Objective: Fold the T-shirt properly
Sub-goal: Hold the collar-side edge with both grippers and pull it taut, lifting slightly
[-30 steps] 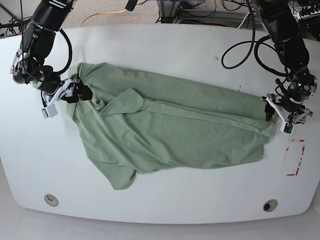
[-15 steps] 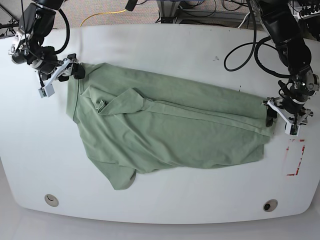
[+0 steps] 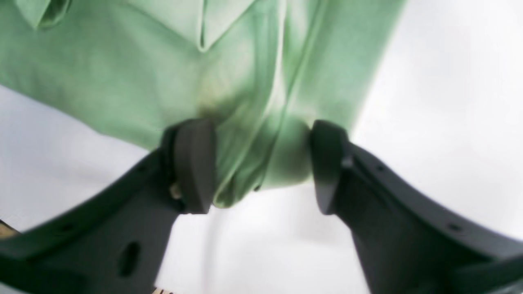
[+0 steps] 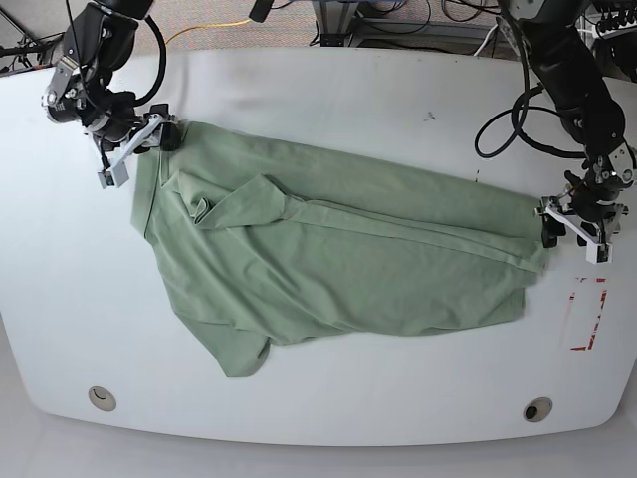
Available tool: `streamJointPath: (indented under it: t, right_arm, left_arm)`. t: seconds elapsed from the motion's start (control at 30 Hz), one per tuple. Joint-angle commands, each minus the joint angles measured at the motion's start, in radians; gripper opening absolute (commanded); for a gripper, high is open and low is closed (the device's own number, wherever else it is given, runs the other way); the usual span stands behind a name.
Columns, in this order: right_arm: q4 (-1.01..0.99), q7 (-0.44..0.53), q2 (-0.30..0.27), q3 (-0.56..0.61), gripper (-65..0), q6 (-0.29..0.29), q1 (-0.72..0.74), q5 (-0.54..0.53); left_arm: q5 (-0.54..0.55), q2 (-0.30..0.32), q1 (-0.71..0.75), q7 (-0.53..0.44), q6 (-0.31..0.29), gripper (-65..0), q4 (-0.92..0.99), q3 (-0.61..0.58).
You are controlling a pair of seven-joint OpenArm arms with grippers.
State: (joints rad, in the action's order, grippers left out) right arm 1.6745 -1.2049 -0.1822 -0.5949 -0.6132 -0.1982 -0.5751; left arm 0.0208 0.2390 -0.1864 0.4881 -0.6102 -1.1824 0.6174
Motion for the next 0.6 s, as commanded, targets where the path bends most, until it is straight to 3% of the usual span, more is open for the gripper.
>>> streamJointPath:
  t: [0.0,0.1,0.17,0.47,0.57]
  right_arm:
    - [0.016,0.004,-0.006,-0.001,-43.0,-0.006,0.004,-0.015]
    - [0.016,0.004,-0.007,0.000,-54.5,-0.006,0.007,-0.013]
    - [0.017,0.004,-0.007,0.000,-58.8,-0.006,0.007,-0.013]
    - [0.020,0.004,-0.009,-0.001,-59.5,-0.006,0.004,-0.012]
    - [0.022,0.004,-0.009,-0.001,-59.6,-0.006,0.004,-0.013]
  left_arm:
    - [0.017,0.018,-0.025,-0.070,-0.006,-24.6,-0.011,0.000]
    - [0.017,0.024,-0.034,-0.091,-0.006,-24.6,0.040,-0.003]
    - [0.017,0.024,-0.042,-0.107,-0.006,-24.6,0.077,-0.004]
    - [0.017,0.053,-0.052,-0.113,-0.012,-26.5,0.212,-0.008]
    - [0.017,0.067,-0.029,-0.107,-0.014,-38.3,0.212,-0.040]
